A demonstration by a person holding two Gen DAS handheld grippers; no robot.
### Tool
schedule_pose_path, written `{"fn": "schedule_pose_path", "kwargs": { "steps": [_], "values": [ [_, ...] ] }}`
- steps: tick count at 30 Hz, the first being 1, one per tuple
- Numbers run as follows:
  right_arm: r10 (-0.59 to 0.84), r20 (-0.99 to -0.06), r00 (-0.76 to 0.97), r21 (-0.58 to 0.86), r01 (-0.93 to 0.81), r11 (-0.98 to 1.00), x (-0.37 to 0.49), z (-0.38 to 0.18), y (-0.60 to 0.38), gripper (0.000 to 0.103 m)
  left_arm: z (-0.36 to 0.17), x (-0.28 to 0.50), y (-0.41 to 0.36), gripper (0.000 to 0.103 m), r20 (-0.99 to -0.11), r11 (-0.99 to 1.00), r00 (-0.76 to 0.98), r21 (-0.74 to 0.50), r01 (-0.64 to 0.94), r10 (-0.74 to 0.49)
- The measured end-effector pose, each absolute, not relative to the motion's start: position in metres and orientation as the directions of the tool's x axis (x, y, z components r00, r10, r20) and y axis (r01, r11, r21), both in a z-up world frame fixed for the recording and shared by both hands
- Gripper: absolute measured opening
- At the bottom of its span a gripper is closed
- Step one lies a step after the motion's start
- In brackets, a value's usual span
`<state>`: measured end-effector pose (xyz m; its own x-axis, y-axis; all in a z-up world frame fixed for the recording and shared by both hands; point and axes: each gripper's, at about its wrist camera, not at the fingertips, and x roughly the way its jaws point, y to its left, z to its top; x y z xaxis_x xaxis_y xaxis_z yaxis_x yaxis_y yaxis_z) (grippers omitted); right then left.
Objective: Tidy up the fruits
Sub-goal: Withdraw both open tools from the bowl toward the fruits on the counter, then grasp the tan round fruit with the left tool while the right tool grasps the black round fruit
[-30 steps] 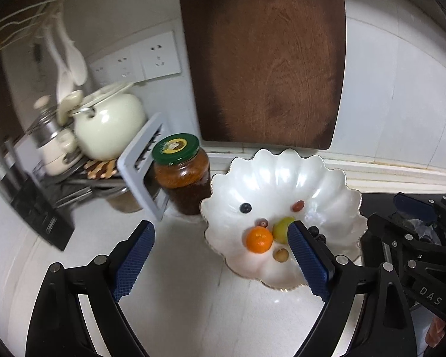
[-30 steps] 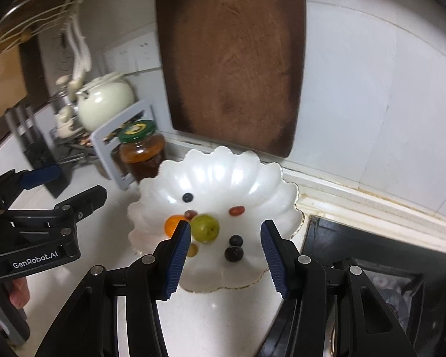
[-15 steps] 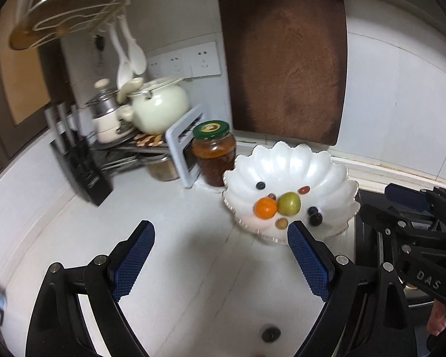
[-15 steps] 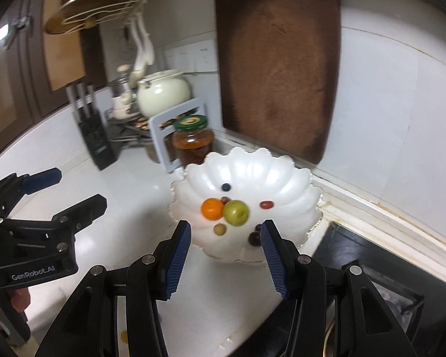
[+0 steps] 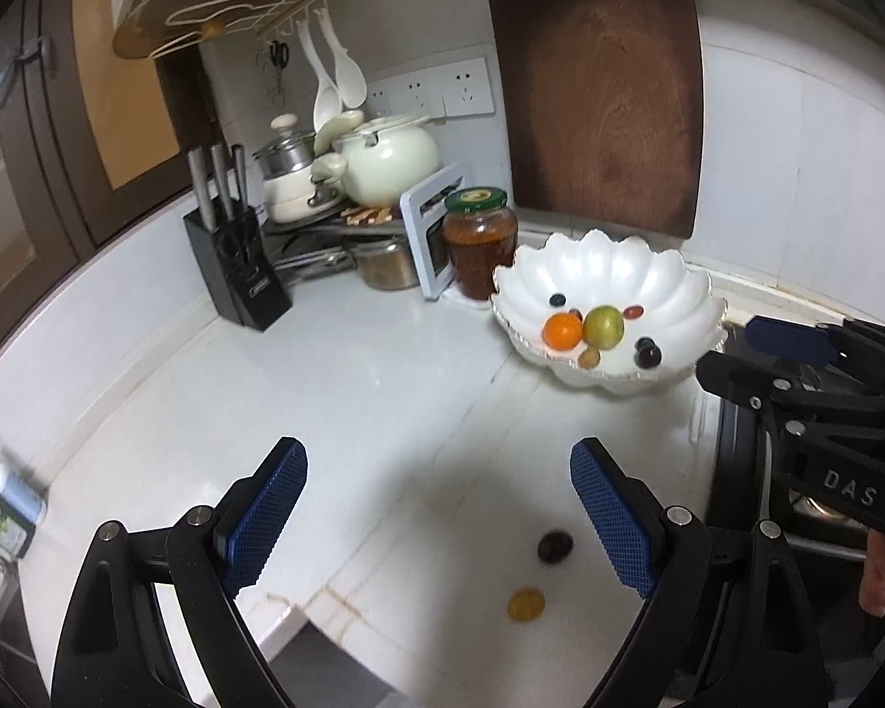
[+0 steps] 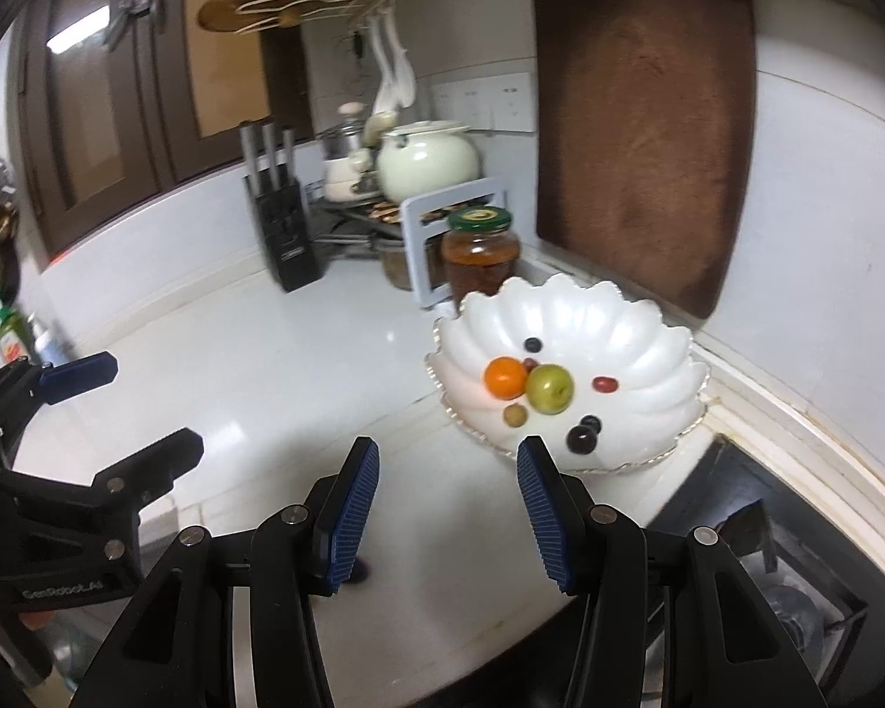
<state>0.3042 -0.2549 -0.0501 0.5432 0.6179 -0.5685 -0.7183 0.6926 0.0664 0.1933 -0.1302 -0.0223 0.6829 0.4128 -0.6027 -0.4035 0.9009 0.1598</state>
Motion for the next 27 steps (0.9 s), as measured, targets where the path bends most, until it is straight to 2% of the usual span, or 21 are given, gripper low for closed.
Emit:
{"fn": "schedule_pose_path", "kwargs": {
  "steps": [17, 19, 27],
  "values": [
    [0.659, -0.630, 0.411, 0.061, -0.820, 0.570, 0.276, -0.090, -0.243, 0.050, -0.065, 0.146, -0.149, 0.090, -0.624, 0.889, 0.672, 0.085, -0.450, 0.400],
    [0.656, -0.635, 0.408, 0.054, -0.824, 0.564, 0.274, -0.095, -0.240, 0.050, -0.071, 0.145, -0.149, 0.085, -0.628, 0.885, 0.666, 0.081, -0.459, 0.403],
    [0.650, -0.663, 0.370, 0.074, -0.832, 0.549, 0.274, -0.113, -0.230, 0.050, -0.093, 0.144, -0.154, 0.079, -0.640, 0.887, 0.659, 0.079, -0.455, 0.395]
  ]
}}
